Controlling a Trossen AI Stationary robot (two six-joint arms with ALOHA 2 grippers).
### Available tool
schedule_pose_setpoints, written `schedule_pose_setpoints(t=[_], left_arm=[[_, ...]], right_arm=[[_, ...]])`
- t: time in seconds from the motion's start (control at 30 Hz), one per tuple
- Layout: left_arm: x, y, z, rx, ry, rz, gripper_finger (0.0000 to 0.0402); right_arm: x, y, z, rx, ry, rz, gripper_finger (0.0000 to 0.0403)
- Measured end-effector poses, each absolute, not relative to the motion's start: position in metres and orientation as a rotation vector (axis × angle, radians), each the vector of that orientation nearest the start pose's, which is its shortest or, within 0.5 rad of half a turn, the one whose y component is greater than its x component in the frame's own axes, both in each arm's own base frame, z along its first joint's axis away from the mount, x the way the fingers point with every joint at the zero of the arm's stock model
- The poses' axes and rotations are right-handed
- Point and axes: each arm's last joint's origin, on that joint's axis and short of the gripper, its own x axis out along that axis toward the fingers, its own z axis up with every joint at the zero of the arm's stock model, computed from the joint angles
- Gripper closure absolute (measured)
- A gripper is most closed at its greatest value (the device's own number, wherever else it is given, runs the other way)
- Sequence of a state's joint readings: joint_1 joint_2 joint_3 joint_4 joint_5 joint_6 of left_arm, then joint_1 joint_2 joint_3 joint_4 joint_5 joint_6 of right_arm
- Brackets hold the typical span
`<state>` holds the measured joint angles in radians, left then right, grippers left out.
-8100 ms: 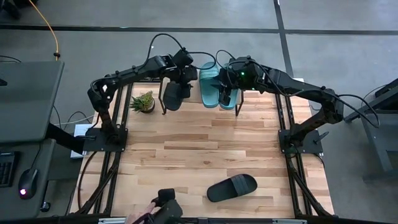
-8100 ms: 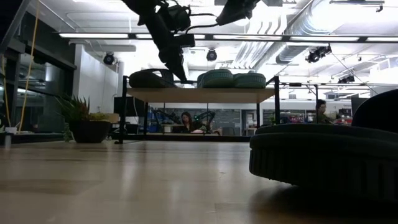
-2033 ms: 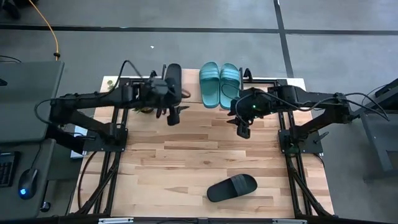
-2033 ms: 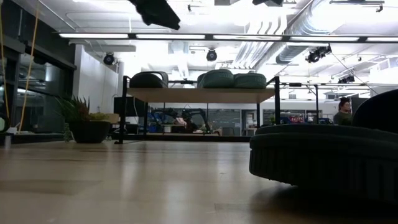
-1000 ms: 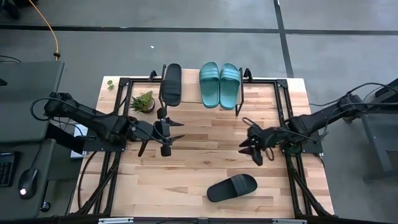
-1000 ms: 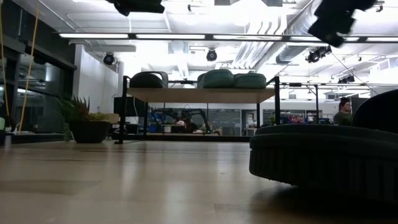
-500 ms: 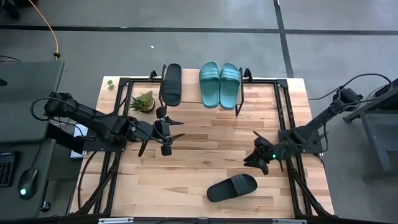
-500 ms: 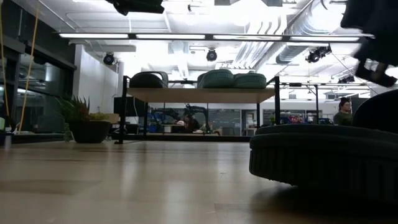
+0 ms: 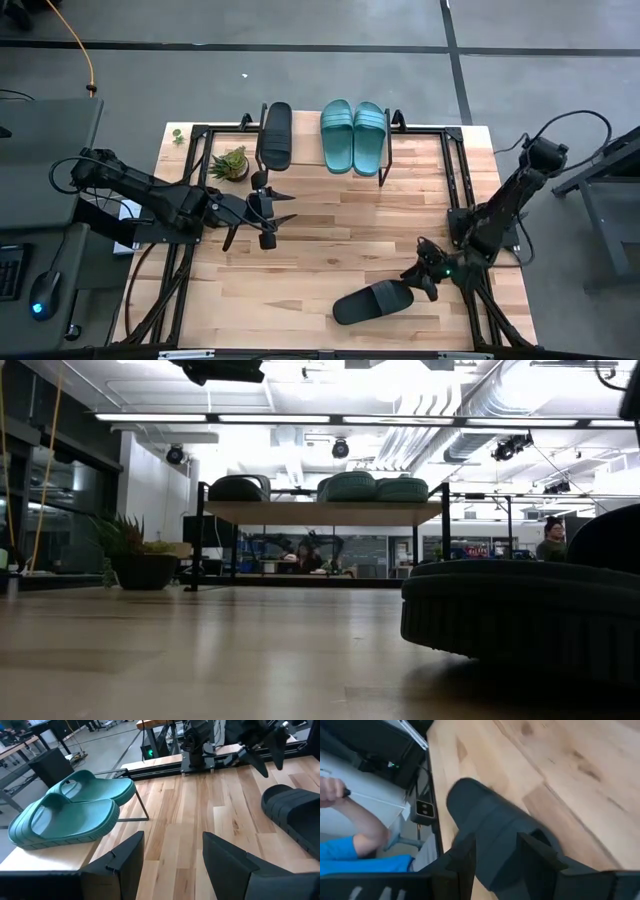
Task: Pick and place slides into the shelf
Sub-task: Put the black slide on the shelf
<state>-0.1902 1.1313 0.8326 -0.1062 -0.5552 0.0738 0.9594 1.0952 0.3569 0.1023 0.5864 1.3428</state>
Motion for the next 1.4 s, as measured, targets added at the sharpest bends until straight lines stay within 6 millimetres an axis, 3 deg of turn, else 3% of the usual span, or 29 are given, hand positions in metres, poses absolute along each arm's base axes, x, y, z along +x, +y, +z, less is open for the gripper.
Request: schedule_pose_setpoints(t=[0.3, 0.8, 1.4], left_arm=[[0.243, -0.031, 0.291, 0.22, 0.393, 0.346, 0.0218], [0.243, -0.031, 0.291, 0.214, 0.391, 0.342, 0.0218], [0.243, -0.031, 0.291, 0.215, 0.392, 0.342, 0.0218]], right_arm=[[0.122, 0.176, 0.138, 0.885, 0.58, -0.014, 0.0272], [0.127, 0.195, 0.104, 0.932, 0.582, -0.02, 0.0272], [0.135, 0.2, 0.101, 0.937, 0.493, 0.01, 0.0272]])
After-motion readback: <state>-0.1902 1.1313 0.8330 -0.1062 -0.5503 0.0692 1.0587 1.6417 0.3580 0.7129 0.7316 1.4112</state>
